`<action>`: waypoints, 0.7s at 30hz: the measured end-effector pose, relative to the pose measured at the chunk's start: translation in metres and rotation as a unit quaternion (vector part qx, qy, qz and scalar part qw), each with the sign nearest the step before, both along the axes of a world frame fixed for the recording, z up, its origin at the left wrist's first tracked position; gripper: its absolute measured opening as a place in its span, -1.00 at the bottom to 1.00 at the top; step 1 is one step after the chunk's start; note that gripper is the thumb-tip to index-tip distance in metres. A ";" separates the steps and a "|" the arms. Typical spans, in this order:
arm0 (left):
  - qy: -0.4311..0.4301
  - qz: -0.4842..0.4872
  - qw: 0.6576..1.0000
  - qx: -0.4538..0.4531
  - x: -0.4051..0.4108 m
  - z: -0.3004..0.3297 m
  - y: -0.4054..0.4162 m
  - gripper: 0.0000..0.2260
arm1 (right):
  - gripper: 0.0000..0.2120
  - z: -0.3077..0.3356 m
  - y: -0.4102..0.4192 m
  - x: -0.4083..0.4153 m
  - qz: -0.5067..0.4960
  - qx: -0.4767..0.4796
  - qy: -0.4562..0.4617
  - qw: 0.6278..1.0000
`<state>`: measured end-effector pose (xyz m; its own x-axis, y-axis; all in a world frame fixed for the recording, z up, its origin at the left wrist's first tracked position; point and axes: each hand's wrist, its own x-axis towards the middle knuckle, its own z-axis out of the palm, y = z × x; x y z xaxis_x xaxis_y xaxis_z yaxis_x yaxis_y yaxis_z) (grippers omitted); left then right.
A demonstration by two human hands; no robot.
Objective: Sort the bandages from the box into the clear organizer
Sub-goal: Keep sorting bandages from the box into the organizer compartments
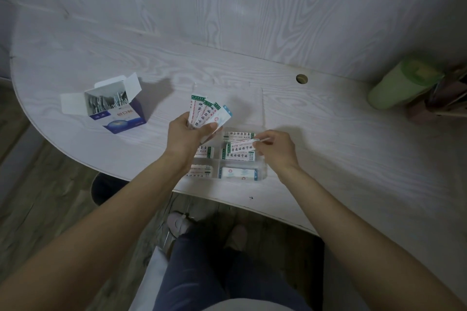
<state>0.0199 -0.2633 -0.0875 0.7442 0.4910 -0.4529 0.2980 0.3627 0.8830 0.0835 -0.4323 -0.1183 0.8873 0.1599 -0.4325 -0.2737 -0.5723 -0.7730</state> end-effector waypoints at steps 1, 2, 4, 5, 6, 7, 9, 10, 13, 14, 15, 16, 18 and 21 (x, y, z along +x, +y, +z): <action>-0.002 0.001 1.000 0.006 0.000 -0.001 0.000 -0.75 | -0.87 -0.002 0.001 -0.002 0.012 -0.017 -0.016 1.000; -0.006 0.002 1.000 0.012 -0.001 -0.002 0.000 -0.75 | -0.86 -0.003 0.003 -0.003 0.026 -0.033 -0.031 0.999; -0.012 0.004 1.000 0.021 -0.001 -0.003 0.000 -0.76 | -0.85 -0.007 0.005 -0.006 0.056 -0.069 -0.056 0.994; -0.014 0.004 1.000 0.024 -0.002 -0.004 0.000 -0.76 | -0.85 -0.009 0.007 -0.008 0.071 -0.088 -0.066 0.991; -0.015 0.003 1.000 0.027 -0.002 -0.005 0.000 -0.76 | -0.85 -0.011 0.009 -0.009 0.085 -0.108 -0.075 0.988; -0.013 0.001 0.999 0.030 -0.003 -0.005 0.000 -0.77 | -0.86 -0.013 0.010 -0.011 0.102 -0.131 -0.084 0.983; -0.013 -0.005 0.999 0.037 -0.004 -0.007 0.000 -0.77 | -0.85 -0.014 0.011 -0.015 0.136 -0.179 -0.104 0.969; -0.013 -0.008 0.999 0.038 -0.004 -0.007 0.000 -0.76 | -0.84 -0.015 0.012 -0.016 0.156 -0.203 -0.120 0.959; -0.010 -0.020 0.999 0.042 -0.005 -0.008 0.001 -0.74 | -0.81 -0.017 0.010 -0.017 0.224 -0.257 -0.169 0.925; -0.008 -0.026 0.999 0.041 -0.005 -0.007 0.002 -0.74 | -0.81 -0.018 0.010 -0.016 0.246 -0.268 -0.179 0.914; -0.008 -0.032 0.999 0.038 -0.005 -0.007 0.001 -0.74 | -0.80 -0.019 0.009 -0.016 0.262 -0.274 -0.188 0.906; -0.009 -0.036 0.999 0.035 -0.005 -0.007 0.001 -0.75 | -0.80 -0.019 0.009 -0.016 0.271 -0.271 -0.195 0.903; -0.009 -0.038 0.999 0.024 -0.004 -0.007 0.001 -0.75 | -0.79 -0.014 0.011 -0.014 0.248 -0.221 -0.204 0.921; 0.008 -0.051 0.999 0.013 -0.003 -0.007 0.002 -0.76 | -0.78 0.010 0.022 -0.010 0.131 0.009 -0.134 0.982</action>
